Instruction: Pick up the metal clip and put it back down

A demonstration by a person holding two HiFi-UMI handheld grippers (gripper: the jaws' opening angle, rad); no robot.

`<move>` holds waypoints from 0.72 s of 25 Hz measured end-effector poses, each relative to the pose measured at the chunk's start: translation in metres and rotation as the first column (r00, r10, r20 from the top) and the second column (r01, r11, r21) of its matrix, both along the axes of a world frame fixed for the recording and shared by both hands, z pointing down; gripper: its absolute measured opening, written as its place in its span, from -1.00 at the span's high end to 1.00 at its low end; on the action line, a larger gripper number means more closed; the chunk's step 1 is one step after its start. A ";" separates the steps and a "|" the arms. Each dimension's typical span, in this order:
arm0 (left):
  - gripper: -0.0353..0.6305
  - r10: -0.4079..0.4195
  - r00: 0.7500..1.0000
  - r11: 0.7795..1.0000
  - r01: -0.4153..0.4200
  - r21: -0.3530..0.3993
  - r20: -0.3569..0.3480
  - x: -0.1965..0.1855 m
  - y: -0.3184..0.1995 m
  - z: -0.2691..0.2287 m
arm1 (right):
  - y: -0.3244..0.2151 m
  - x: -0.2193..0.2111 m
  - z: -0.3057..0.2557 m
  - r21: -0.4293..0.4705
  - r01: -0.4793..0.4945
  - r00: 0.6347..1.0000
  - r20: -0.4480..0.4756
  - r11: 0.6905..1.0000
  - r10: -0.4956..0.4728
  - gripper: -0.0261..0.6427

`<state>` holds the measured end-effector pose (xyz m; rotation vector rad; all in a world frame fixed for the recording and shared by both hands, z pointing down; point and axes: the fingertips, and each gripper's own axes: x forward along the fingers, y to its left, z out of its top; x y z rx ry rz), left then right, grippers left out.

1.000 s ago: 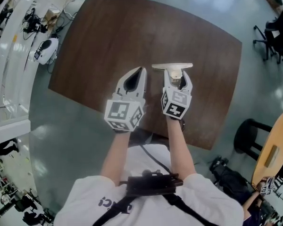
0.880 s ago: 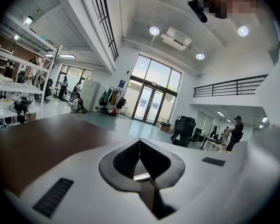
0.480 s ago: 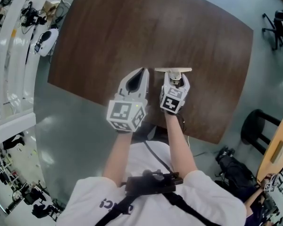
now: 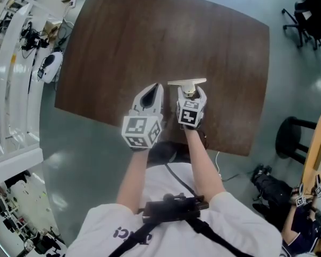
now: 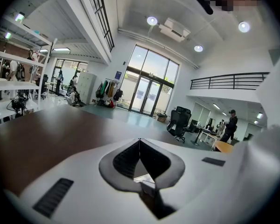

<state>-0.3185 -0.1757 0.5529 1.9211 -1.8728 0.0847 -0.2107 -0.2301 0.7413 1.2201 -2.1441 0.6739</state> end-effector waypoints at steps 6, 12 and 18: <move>0.86 0.058 0.998 0.995 -0.058 0.075 0.002 0.013 -0.008 -0.039 | 0.012 0.031 -0.080 0.128 -0.006 0.997 0.077 0.992 -0.004 0.04; 0.86 0.174 0.984 0.958 -0.179 0.226 0.043 0.070 -0.024 -0.122 | 0.001 0.079 -0.216 0.328 -0.063 0.968 0.250 0.943 -0.022 0.04; 0.86 0.270 0.958 0.893 -0.285 0.347 0.092 0.137 -0.028 -0.187 | 0.005 0.140 -0.348 0.566 -0.158 0.952 0.305 0.809 -0.027 0.74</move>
